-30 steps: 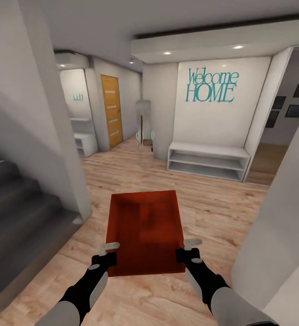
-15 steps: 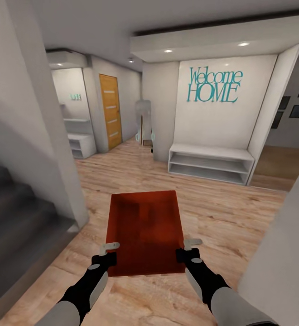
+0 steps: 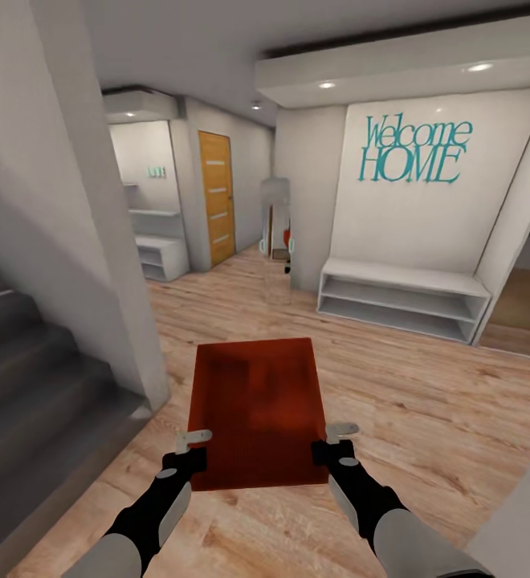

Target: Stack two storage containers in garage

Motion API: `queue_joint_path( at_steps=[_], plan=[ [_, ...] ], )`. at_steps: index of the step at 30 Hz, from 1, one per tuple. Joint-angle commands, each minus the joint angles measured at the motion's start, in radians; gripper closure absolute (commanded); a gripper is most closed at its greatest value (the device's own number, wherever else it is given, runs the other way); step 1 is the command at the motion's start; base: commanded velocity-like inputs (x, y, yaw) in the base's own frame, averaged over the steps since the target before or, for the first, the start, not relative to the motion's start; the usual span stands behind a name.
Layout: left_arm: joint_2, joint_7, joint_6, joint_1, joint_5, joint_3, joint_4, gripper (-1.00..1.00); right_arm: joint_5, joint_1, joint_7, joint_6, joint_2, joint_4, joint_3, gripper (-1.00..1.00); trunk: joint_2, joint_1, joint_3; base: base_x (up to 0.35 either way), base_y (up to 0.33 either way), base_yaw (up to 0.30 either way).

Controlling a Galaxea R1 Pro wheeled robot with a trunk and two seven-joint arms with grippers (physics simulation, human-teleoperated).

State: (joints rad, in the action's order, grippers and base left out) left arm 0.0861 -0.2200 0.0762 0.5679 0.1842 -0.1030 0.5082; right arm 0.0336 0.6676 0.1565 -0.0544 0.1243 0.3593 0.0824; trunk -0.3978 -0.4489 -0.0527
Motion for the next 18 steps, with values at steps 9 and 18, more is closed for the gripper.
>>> queue_joint_path(
  at_steps=[9,18],
  plan=[
    [0.000,-0.048,0.001,0.001,0.021,0.009,0.095,1.00,-0.011,0.000,-0.010,-0.005,0.015,0.000,0.004,1.00,-0.002,-0.001,-0.002,0.323,0.000,0.029],
    [-0.005,-0.021,-0.002,0.000,0.039,-0.029,0.006,1.00,0.019,0.000,0.007,-0.005,0.006,-0.002,0.002,1.00,-0.002,-0.001,-0.002,0.108,0.000,0.000]
  ],
)
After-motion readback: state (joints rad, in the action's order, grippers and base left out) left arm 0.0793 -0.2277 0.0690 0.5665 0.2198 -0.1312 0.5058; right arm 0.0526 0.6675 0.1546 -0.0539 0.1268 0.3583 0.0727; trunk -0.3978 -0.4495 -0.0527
